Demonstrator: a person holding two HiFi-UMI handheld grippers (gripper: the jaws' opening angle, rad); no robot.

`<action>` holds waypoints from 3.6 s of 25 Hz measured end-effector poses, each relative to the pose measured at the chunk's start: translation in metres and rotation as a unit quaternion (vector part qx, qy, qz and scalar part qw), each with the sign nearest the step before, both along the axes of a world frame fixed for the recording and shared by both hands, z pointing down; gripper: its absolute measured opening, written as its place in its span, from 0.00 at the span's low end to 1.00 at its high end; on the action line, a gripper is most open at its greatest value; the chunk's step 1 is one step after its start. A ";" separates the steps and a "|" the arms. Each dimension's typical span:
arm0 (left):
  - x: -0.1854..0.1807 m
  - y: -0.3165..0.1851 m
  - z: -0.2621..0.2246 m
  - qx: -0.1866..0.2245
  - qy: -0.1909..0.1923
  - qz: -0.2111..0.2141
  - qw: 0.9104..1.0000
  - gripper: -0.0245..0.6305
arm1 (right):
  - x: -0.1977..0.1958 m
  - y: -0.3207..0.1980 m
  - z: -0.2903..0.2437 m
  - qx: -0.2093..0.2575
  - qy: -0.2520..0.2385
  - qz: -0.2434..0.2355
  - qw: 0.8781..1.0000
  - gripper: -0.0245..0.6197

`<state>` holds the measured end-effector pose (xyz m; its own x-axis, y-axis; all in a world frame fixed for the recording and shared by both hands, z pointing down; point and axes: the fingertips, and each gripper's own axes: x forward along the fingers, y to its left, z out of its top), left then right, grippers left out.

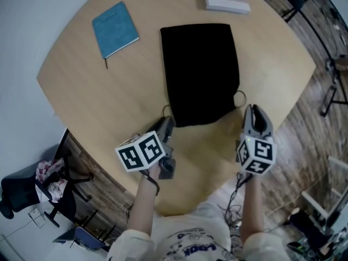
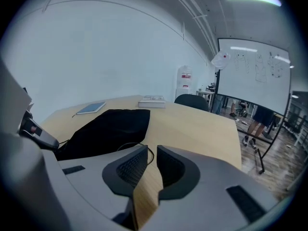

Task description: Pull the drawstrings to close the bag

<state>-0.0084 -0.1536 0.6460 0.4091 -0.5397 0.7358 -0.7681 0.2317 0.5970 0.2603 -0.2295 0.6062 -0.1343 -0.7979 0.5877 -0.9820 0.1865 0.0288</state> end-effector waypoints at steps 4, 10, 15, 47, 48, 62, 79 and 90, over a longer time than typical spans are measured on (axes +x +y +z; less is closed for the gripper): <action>0.002 0.002 0.009 -0.009 -0.020 0.014 1.000 0.05 | 0.000 -0.008 0.014 -0.027 -0.028 0.000 0.999 0.19; -0.012 -0.002 0.005 0.004 -0.054 0.010 0.999 0.04 | -0.010 -0.028 0.023 -0.055 -0.010 -0.094 0.994 0.19; -0.033 -0.004 0.000 0.007 -0.093 0.010 0.996 0.04 | -0.042 -0.026 0.027 -0.084 0.055 -0.266 0.959 0.20; -0.062 -0.014 -0.052 0.105 -0.179 0.015 0.978 0.04 | -0.029 0.005 -0.043 0.004 0.074 -0.121 0.990 0.04; -0.065 -0.013 -0.058 0.111 -0.182 0.013 0.977 0.04 | -0.030 0.008 -0.051 0.013 0.075 -0.107 0.991 0.04; -0.108 0.011 -0.133 0.164 -0.251 0.012 0.954 0.04 | -0.044 0.055 -0.123 0.053 0.093 0.014 0.994 0.04; -0.163 0.039 -0.180 0.178 -0.314 -0.025 0.932 0.04 | -0.025 0.112 -0.172 0.067 0.100 0.136 0.983 0.04; -0.190 0.049 -0.186 0.165 -0.328 -0.056 0.928 0.04 | -0.009 0.127 -0.189 0.080 0.077 0.178 0.978 0.04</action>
<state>-0.1988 -0.1049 0.4597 -0.1408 -0.7923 0.5936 -0.9739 0.2188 0.0610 0.2514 -0.1024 0.4175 0.2488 -0.8610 0.4436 -0.9657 -0.1854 0.1818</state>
